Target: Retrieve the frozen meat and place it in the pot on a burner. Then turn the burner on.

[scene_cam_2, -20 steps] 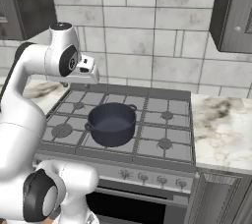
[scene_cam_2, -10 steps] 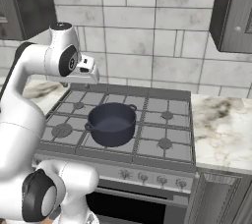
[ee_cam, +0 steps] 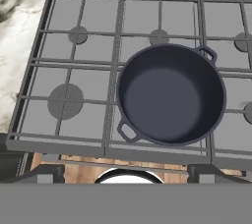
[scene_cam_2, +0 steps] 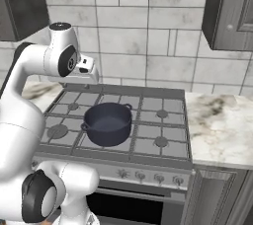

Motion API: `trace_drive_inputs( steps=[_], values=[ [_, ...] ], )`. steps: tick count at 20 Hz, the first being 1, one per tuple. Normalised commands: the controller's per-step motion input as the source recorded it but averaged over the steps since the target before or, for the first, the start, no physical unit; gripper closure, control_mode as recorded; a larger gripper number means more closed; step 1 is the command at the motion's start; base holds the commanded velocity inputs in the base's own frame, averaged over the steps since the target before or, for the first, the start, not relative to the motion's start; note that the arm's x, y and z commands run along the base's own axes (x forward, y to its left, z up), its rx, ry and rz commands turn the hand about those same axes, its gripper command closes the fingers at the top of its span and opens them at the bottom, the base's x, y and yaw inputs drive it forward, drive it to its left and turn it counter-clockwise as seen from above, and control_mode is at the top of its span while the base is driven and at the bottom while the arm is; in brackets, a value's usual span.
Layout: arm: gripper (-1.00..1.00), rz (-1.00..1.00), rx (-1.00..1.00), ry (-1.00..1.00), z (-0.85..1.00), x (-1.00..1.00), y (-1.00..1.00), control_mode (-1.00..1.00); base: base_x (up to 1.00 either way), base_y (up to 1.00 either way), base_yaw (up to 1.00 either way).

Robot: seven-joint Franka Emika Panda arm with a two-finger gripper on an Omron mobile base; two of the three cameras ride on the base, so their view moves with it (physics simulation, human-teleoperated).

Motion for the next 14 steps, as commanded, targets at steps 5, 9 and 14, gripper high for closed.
trace_drive_inputs(
  steps=[5,9,14],
  values=[
    [-1.0,0.0,0.0,0.0,0.0,0.0,0.0,1.0,0.0,0.0,-0.14],
    [-1.0,0.0,0.0,0.0,0.0,0.0,0.0,1.0,0.0,0.0,-0.14],
    [-1.0,0.0,0.0,0.0,0.0,0.0,0.0,1.0,0.0,0.01,-0.14]
  ],
)
